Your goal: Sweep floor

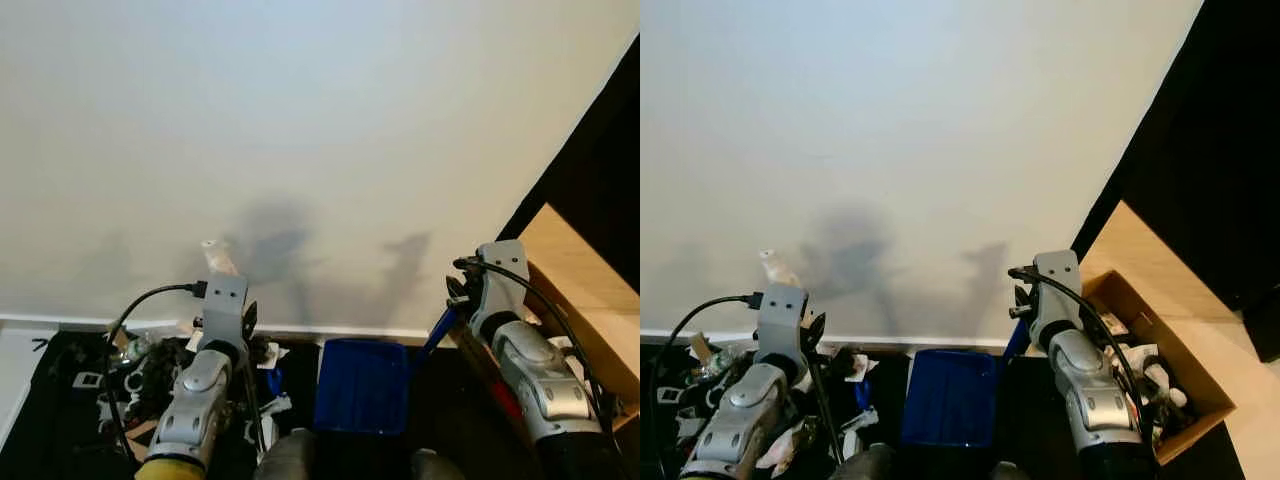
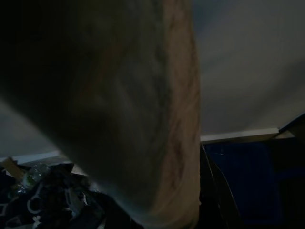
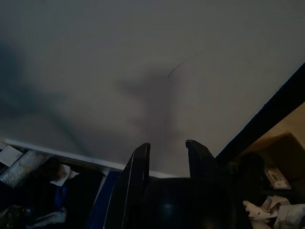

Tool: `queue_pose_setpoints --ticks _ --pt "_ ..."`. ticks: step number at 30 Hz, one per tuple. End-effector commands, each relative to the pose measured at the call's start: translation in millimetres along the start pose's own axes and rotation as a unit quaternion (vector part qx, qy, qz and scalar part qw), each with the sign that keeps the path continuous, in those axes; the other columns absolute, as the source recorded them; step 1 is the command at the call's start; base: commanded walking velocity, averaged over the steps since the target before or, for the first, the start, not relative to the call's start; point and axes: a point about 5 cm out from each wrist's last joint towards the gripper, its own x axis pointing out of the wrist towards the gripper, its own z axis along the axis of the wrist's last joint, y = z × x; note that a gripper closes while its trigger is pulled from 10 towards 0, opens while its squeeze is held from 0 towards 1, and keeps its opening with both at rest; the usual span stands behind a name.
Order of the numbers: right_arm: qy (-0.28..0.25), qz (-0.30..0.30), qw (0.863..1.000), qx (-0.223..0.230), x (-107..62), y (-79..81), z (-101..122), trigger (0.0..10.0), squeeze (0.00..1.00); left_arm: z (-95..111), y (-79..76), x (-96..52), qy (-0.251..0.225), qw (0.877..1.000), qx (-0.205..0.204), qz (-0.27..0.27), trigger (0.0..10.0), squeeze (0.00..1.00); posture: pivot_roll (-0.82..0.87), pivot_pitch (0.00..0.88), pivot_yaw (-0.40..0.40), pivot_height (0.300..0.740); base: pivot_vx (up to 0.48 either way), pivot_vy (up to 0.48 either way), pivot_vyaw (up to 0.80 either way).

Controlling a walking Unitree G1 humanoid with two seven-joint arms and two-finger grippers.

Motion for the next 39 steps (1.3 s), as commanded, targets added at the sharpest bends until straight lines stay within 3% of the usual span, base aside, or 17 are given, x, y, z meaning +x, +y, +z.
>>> queue_pose_setpoints --ticks 1,12,13,26,36,39 --pt "-0.019 -0.019 0.999 -0.021 0.3 -11.8 6 10.0 0.0 -5 6.7 -2.8 0.01 1.0 0.006 0.008 10.0 0.0 0.11 0.118 0.051 0.74 0.0 0.0 0.0" --pt "-0.041 0.013 0.998 -0.037 7.9 -8.5 8 10.0 0.0 -7 5.4 -4.5 0.012 1.0 0.008 0.006 10.0 0.0 0.12 0.124 0.06 0.74 0.0 0.0 0.0" --pt "-0.051 0.009 0.998 -0.041 10.2 -19.5 14 10.0 0.0 -7 5.2 -4.3 0.012 1.0 0.009 0.003 10.0 0.0 0.12 0.124 0.06 0.74 0.0 0.0 0.0" --pt "-0.066 -0.011 0.997 -0.039 12.5 -32.9 19 10.0 0.0 -8 1.0 -4.5 0.013 1.0 0.008 -0.002 10.0 0.0 0.11 0.124 0.062 0.74 0.0 0.0 0.0" --pt "-0.067 0.023 0.996 -0.062 18.0 -24.4 8 10.0 0.0 -8 1.7 -4.2 0.016 1.0 0.013 -0.006 10.0 0.0 0.12 0.127 0.067 0.74 0.0 0.0 0.0" --pt "-0.077 0.054 0.992 -0.079 20.3 -8.7 5 10.0 0.0 -8 15.1 -4.2 0.02 1.0 0.018 -0.001 10.0 0.0 0.13 0.137 0.067 0.74 0.0 0.0 0.0"
